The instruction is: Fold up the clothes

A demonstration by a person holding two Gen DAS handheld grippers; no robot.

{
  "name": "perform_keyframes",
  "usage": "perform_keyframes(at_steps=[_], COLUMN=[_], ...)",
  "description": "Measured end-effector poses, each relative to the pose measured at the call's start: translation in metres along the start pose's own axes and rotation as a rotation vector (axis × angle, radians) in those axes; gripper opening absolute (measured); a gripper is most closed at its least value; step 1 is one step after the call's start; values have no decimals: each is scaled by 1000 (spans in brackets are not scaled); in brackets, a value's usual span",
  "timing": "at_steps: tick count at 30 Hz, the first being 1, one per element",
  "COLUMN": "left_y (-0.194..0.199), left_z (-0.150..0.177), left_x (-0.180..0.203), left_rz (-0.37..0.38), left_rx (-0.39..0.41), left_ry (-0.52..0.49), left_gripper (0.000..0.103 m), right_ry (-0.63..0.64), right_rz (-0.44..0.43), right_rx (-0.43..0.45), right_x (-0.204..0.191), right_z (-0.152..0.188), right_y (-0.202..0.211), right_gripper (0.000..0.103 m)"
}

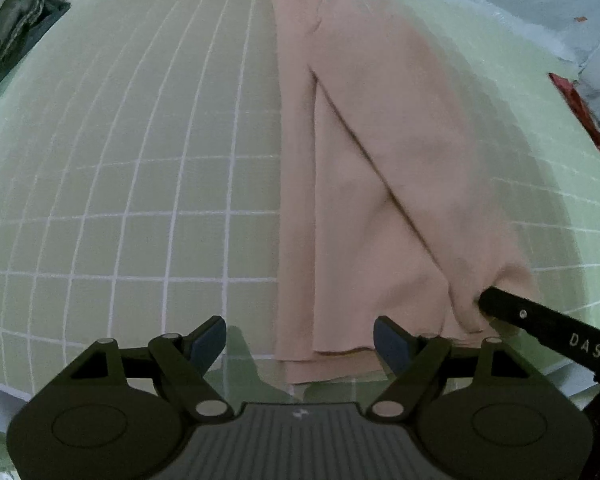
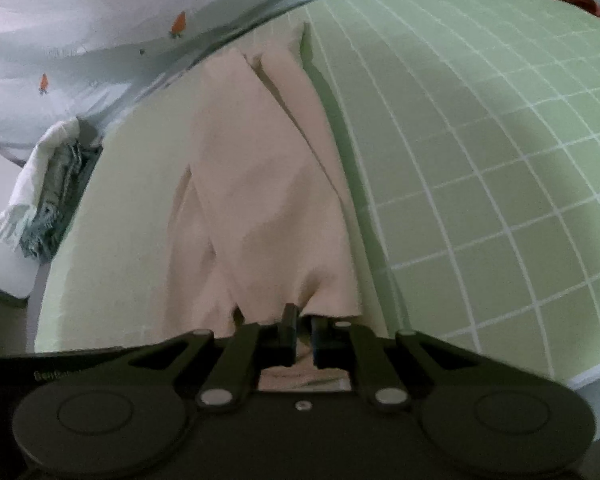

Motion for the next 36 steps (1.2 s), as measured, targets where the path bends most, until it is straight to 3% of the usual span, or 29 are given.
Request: perform_keyframes(at_steps=[3,8,12,16,19,24,36], left_y=[-1,-1,-3,-6,-10,-17,-38], left_z=[-1,0,-5,0,0,-5,-9], left_x=[0,3,8,12,14,19,39], left_rz=[-6,-14,-24,-29,-27,-23,-15], left_rx=[1,1,0,-6,-8,-21,-20], left_ry=[11,29,24,42,50,31,-4], left_gripper=[81,81,82,84,85,85,85], right_ry=[30,178,282,317,303,308,395], right_rz=[18,129,233,214,177,151,197], right_rx=[-17,-45,-58,-33,-9,-53,-98], right_x=[-2,-16,-22,-23,-20,-15,-21], right_z=[3,5,8,7,3,0,4], right_y=[2,5,10,15,12,-7,-21], right_gripper=[12,38,74,102,103,103,102])
Point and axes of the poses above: each gripper's, at about its wrist camera, not at the fingertips, and y roughly against the way its jaws point, x to its right, z to its underside, the point moved 1 cm from there along -y, roughly the way its jaws point, and after that the axes turned 6 degrees about -z, right-handed, at the moved point
